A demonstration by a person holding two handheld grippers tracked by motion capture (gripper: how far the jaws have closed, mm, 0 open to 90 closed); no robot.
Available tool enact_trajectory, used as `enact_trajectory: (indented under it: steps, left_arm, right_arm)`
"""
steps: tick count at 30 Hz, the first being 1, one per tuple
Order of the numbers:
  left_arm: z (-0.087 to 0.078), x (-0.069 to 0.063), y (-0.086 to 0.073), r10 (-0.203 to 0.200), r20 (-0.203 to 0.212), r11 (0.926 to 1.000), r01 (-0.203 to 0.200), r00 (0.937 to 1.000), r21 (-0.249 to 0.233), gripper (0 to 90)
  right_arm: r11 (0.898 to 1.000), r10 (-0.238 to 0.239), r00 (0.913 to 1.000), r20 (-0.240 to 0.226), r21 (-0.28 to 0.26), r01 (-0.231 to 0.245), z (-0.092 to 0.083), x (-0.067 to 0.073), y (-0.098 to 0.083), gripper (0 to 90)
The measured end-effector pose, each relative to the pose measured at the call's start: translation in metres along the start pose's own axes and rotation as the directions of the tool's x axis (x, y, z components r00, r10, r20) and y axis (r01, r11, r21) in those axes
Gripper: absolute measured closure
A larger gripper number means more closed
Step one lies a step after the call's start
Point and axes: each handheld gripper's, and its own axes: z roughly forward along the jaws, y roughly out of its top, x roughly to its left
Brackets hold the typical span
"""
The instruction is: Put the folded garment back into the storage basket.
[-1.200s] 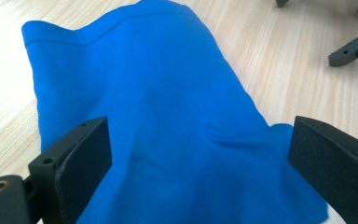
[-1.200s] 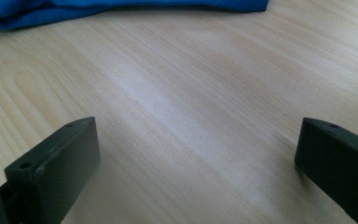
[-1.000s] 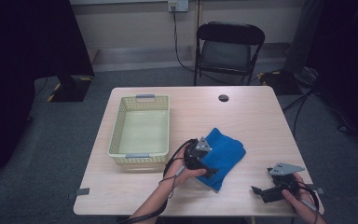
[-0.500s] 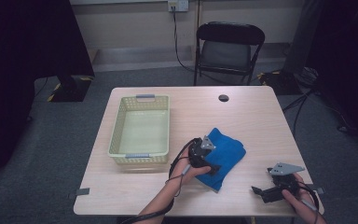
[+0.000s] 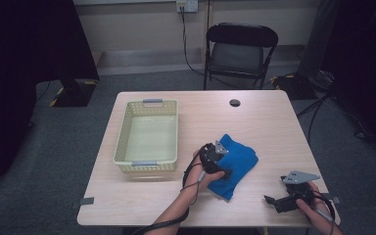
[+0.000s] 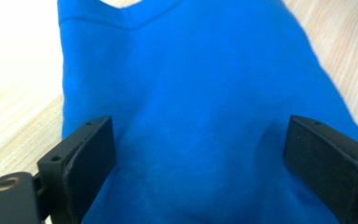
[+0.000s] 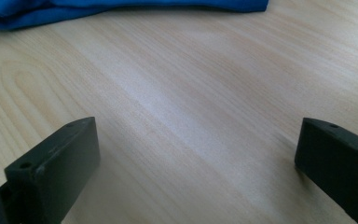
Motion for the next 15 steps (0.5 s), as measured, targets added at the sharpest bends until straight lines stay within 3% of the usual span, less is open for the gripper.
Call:
enact_trajectory:
  steps: [3,9,12,15]
  left_arm:
    - [0.002,0.003,-0.001,-0.035,0.002,0.9993,0.035,0.9994,0.011,5.7]
    - [0.001,0.006,-0.003,-0.025,0.022,0.9997,0.025,0.9994,0.000,6.1]
    - [-0.003,0.009,-0.004,-0.037,0.022,0.9992,0.037,0.9991,-0.015,16.1]
    - [-0.007,0.011,-0.005,-0.062,0.011,0.9978,0.062,0.9980,-0.024,33.1]
  right_arm:
    - [1.000,0.000,1.0000,0.000,0.000,0.000,0.000,0.000,0.000,0.0]
    - [1.000,0.000,1.0000,0.000,0.000,0.000,0.000,0.000,0.000,0.0]
    - [1.000,0.000,1.0000,0.000,0.000,0.000,0.000,0.000,0.000,0.0]
    - [1.000,0.000,1.0000,0.000,0.000,0.000,0.000,0.000,0.000,0.0]
